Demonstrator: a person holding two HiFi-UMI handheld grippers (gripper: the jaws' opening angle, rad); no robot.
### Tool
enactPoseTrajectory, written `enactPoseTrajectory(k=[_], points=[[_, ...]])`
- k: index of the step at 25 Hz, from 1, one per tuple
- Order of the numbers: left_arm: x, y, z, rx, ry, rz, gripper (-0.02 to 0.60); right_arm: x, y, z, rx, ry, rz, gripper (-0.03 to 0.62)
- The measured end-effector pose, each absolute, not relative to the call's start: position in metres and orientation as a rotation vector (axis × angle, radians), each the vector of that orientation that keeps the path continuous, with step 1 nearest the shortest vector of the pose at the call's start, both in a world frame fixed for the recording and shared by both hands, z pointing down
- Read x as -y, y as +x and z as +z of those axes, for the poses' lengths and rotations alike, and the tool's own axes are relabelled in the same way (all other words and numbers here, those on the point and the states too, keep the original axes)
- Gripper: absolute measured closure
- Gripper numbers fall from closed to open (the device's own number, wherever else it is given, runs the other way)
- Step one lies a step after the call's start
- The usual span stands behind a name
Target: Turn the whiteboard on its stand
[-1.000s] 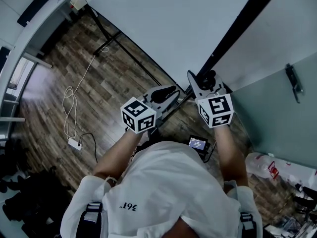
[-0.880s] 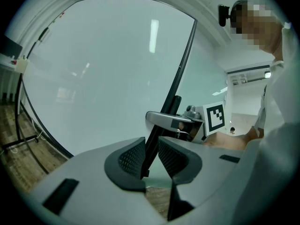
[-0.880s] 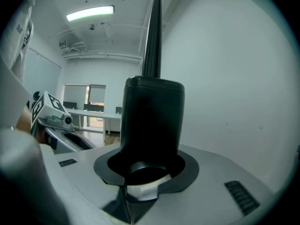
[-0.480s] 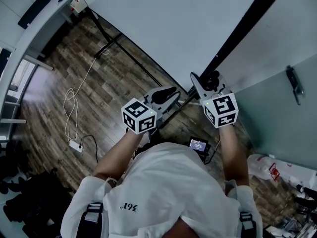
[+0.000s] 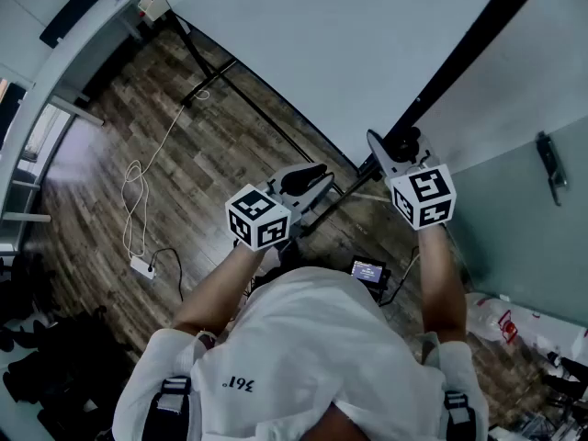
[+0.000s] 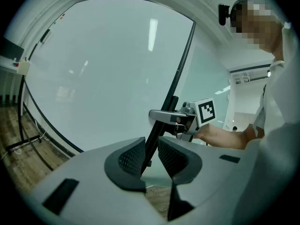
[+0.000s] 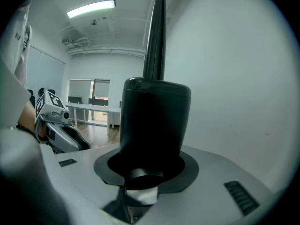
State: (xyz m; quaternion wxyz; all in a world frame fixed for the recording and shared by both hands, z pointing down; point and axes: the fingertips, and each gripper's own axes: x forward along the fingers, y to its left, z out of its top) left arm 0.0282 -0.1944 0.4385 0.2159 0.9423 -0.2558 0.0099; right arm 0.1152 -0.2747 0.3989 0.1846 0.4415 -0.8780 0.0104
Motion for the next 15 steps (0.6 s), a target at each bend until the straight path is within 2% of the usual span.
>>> enactPoseTrajectory(k=[15], points=[[0.211, 0.014, 0.439, 0.739, 2.606, 0.049, 0.508, 0.315, 0.139, 0.397, 2.446, 1.201, 0.0, 0.437]])
